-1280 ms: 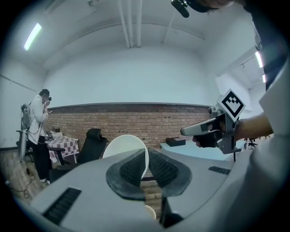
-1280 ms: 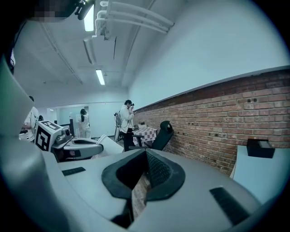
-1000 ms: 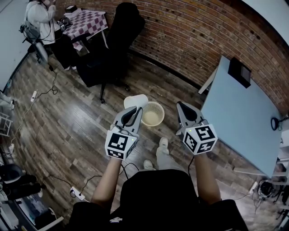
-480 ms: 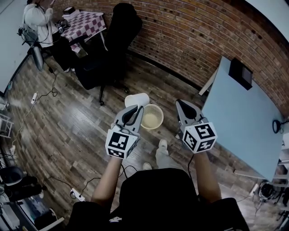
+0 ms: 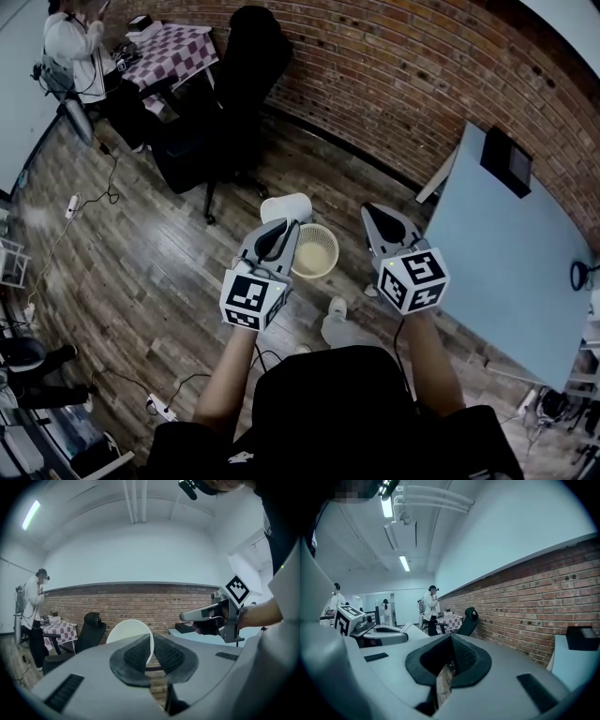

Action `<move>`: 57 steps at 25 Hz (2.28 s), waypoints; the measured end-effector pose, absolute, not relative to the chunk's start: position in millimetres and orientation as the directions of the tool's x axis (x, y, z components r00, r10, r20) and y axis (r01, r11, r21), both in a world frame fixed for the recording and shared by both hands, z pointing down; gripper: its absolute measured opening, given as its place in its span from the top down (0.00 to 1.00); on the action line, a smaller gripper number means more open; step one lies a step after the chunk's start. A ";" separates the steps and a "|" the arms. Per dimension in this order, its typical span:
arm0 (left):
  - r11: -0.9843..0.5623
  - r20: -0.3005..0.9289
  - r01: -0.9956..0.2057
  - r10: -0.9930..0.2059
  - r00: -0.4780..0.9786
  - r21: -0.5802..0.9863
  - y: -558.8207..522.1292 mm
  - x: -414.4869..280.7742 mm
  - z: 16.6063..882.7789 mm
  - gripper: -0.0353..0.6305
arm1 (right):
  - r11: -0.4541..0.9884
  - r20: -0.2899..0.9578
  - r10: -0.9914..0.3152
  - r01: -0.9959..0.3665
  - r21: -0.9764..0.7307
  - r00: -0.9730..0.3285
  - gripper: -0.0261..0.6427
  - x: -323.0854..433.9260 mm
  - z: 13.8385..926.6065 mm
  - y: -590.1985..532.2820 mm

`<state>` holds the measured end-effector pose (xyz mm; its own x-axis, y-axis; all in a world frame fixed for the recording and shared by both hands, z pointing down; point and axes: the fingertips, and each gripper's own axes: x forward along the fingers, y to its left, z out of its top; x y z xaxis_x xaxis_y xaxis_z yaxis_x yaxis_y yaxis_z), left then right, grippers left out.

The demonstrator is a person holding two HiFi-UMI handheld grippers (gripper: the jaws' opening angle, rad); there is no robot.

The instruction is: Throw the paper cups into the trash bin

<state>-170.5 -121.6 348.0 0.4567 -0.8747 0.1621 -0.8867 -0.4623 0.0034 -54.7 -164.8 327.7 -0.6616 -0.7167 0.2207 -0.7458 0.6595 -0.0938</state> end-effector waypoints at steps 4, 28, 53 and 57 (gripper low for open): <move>-0.446 0.176 -0.895 -0.881 0.440 0.003 -144.5 -167.9 355.2 0.90 | 0.674 0.218 -0.702 -0.731 -0.106 -0.678 0.95 -54.5 333.3 -191.9; -0.345 0.245 -0.938 -0.909 0.337 0.007 -262.2 -146.3 364.3 0.90 | 0.747 0.235 -0.610 -0.648 -0.149 -0.757 0.96 -46.3 348.9 -320.1; -0.588 0.352 -0.800 -0.728 0.588 0.121 -285.5 -196.7 450.9 0.90 | 0.480 0.372 -0.767 -0.852 -0.210 -0.523 0.96 -86.0 419.8 -318.5; -0.641 0.370 -0.756 -0.675 0.638 0.133 -289.8 -202.6 471.9 0.90 | 0.410 0.392 -0.792 -0.883 -0.228 -0.469 0.95 -92.9 439.0 -313.6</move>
<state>-202.6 -289.8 471.9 0.6380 -0.6753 0.3700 -0.7559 -0.6410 0.1335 -92.9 -313.6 439.0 -0.4687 -0.7916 0.3919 -0.8831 0.4103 -0.2276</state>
